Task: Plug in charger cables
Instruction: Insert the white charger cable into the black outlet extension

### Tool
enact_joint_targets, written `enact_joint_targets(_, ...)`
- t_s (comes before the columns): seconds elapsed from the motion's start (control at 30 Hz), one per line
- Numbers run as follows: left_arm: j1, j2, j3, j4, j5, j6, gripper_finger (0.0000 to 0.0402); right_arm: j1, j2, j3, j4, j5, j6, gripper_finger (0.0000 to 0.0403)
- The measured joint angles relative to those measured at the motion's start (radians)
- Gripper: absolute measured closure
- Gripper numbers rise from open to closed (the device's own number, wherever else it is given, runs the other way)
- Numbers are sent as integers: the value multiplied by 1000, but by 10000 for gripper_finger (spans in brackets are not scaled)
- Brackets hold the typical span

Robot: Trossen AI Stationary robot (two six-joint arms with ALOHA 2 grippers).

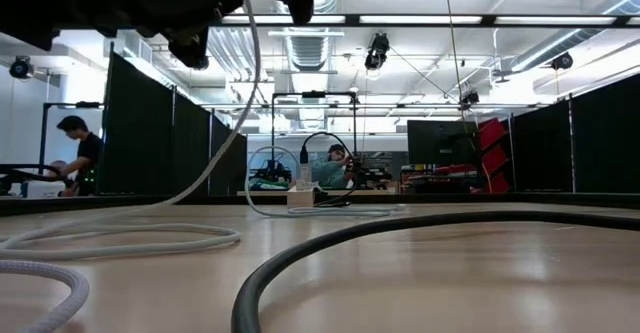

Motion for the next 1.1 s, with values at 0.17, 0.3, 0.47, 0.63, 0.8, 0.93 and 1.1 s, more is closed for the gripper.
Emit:
enact_joint_targets(0.17, 0, 19, 0, 18, 0, 30, 351, 0, 0, 1, -40, 0, 20, 401)
enact_joint_targets(0.3, 1, -15, 0, -27, -1, 30, 351, 0, -1, 3, -49, 6, 17, 402)
enact_joint_targets(0.47, 1, -98, 0, -123, -3, -1, 328, 0, -12, 2, -52, 34, -14, 402)
enact_joint_targets(0.63, -3, -201, 0, -250, 0, -44, 268, 1, -12, 1, 1, 37, -47, 402)
enact_joint_targets(0.8, -13, -303, 0, -421, 0, -133, 238, 2, -13, 1, 14, 37, -62, 403)
enact_joint_targets(0.93, -35, -378, 0, -612, 0, -246, 234, 2, -13, 0, 43, 37, -71, 403)
enact_joint_targets(1.1, -96, -427, 0, -758, 7, -345, 245, 2, -13, 0, 67, 37, -81, 403)
